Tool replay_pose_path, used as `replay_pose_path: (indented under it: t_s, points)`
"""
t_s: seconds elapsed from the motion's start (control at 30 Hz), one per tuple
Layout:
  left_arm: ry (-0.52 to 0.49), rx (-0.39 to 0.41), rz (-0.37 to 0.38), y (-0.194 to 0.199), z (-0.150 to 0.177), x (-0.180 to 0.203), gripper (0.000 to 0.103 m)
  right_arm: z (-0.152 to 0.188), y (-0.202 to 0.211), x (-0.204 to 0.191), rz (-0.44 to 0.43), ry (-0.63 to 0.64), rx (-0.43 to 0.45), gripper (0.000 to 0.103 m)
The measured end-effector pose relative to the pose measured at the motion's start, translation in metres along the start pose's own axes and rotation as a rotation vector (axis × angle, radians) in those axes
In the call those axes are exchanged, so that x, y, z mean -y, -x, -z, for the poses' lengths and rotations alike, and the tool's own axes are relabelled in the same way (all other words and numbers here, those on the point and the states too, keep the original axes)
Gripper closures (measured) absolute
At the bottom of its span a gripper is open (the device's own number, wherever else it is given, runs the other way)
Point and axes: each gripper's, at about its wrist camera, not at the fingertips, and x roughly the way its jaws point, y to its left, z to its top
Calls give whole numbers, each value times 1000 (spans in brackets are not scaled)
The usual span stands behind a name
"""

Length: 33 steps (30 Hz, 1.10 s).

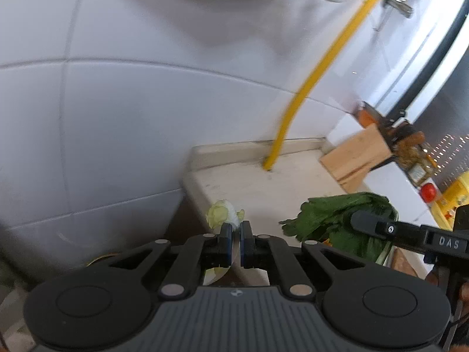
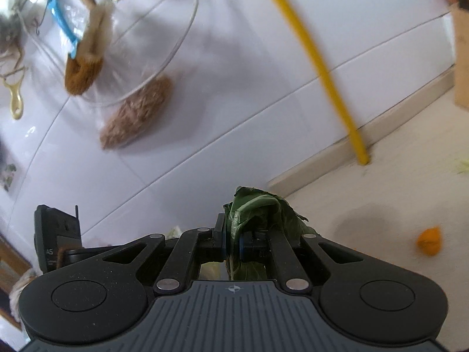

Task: Collect trash
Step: 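Carry the stalk and green leaf with both tools down over the black bin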

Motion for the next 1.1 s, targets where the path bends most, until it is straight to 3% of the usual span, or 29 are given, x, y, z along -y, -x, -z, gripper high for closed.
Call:
replay_pose_path:
  t_s: [0.33, 0.93, 1.03, 1.1]
  points:
    - [70, -33, -113, -15, 14, -38, 102, 22, -73, -12, -27, 0, -148, 93]
    - [116, -121, -226, -58, 29, -83, 101, 46, -160, 0, 19, -14, -319, 91]
    - [127, -145, -228, -64, 30, -90, 97, 51, -179, 0, 33, 1, -353, 88]
    - [125, -157, -237, -68, 32, -94, 95, 55, -189, -1, 40, 9, -376, 78]
